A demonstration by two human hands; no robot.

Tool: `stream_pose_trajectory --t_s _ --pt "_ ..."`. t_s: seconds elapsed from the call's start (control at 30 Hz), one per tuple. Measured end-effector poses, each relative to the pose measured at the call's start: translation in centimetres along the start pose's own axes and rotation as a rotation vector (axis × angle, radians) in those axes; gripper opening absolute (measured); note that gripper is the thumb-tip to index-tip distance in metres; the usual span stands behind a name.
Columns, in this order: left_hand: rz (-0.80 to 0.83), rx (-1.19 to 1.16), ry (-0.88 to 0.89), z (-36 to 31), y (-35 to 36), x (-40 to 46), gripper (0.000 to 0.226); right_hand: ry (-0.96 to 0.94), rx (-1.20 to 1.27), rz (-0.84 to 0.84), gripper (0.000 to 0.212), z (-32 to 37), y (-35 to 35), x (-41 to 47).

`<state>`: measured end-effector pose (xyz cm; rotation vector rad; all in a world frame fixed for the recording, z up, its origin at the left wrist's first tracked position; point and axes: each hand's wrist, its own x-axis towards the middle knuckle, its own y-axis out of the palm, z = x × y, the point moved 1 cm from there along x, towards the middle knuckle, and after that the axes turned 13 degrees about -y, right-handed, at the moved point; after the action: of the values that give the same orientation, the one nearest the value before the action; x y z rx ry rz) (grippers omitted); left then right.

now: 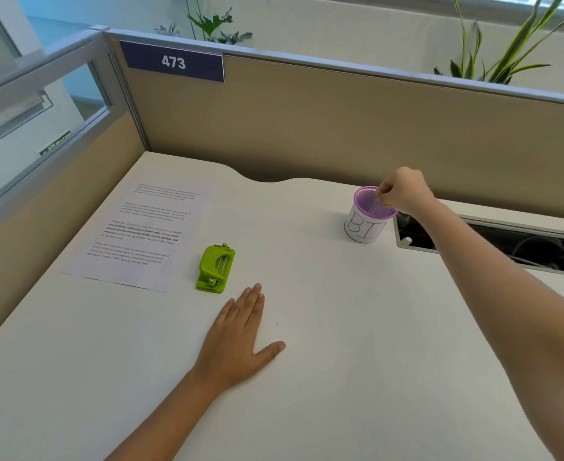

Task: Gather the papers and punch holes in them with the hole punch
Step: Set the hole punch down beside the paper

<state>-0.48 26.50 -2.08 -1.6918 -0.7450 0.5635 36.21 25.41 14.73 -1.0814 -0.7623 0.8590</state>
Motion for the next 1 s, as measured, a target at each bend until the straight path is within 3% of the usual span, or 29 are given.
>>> stream_pose_trajectory --t_s 0.27,0.37,0.6,0.77,0.93,1.0 --pt "-0.004 0.001 -0.011 0.2 0.3 0.1 0.092 -0.086 -0.129 0.001 0.034 0.6 0.0 1.4" --pt "-0.007 -0.011 -0.007 0.2 0.2 0.1 0.092 -0.043 -0.098 -0.105 0.021 1.0 -0.3 1.2" --pt "-0.002 -0.024 -0.010 0.1 -0.1 0.0 0.092 0.068 0.466 -0.291 0.024 5.2 1.7 -2.9" --pt "-0.006 -0.024 -0.009 0.0 -0.3 -0.1 0.091 -0.037 0.746 -0.133 0.009 10.3 7.7 -10.4" --pt "-0.010 -0.033 -0.006 0.2 0.0 -0.2 0.092 -0.219 0.440 0.108 0.014 12.6 13.7 -17.4" --pt "-0.010 -0.034 -0.002 0.1 -0.1 -0.2 0.091 -0.236 0.380 0.123 0.017 12.9 14.8 -18.8"
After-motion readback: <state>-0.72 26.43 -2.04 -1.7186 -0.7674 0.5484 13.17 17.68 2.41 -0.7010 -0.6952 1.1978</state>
